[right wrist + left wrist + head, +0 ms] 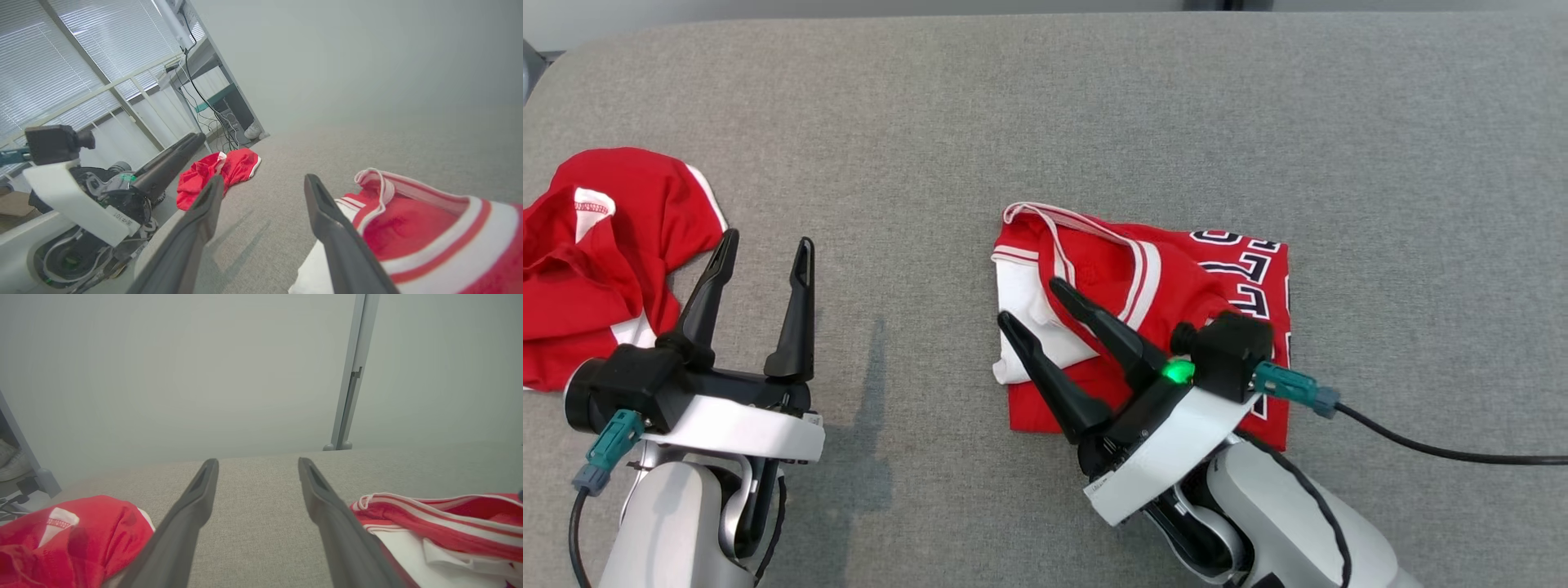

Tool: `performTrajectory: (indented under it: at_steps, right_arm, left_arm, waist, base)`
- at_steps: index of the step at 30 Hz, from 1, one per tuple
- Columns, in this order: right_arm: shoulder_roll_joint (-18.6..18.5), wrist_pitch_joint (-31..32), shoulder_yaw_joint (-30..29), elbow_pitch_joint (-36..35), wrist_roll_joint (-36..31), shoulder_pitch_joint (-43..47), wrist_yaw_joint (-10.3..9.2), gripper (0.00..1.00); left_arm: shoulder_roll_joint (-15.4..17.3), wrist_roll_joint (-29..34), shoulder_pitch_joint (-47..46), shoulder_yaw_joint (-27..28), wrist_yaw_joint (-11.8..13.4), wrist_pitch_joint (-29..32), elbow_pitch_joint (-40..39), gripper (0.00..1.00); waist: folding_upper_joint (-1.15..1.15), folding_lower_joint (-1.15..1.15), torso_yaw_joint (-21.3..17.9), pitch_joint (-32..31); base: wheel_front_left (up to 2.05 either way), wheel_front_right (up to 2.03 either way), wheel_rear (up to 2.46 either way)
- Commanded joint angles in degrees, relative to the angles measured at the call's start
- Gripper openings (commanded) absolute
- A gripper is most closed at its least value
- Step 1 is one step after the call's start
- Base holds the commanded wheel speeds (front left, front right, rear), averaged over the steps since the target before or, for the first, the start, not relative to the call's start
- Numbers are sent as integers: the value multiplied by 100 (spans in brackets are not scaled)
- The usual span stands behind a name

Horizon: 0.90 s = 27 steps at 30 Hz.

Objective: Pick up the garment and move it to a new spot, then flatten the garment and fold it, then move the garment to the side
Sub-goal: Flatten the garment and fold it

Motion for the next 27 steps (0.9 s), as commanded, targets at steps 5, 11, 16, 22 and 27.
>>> performTrajectory:
  at_steps: [5, 11, 16, 22, 27]
  right_arm:
    - [-306, -204, -152, -762, 113, -58, 0, 100]
    - [-728, -260, -1424, -1238, -332, 394, -1, 100]
    - [-981, -266, -2432, -1200, -961, 788, 0, 100]
    - [-1256, -217, -3589, -1074, -1660, 1386, 0, 100]
    - [-1312, -124, -4202, -960, -1827, 1822, 0, 100]
  left_arm:
    - [6, 76, 78, 66, -23, -14, 4, 100]
    - [8, 130, 179, 132, 0, -15, 27, 100]
    - [28, 157, 251, 196, 39, -15, 43, 100]
    - [68, 162, 403, 244, 69, -15, 72, 100]
    - [81, 130, 521, 251, 85, -15, 57, 100]
  waist:
    - [0, 0, -83, -86]
    - [0, 0, -159, -199]
    - [0, 0, -190, -288]
    - [0, 0, -199, -404]
    - [0, 0, -193, -464]
  base:
    - [0, 0, 0]
    - [0, 0, 0]
    - [0, 0, 0]
    - [0, 0, 0]
    - [0, 0, 0]
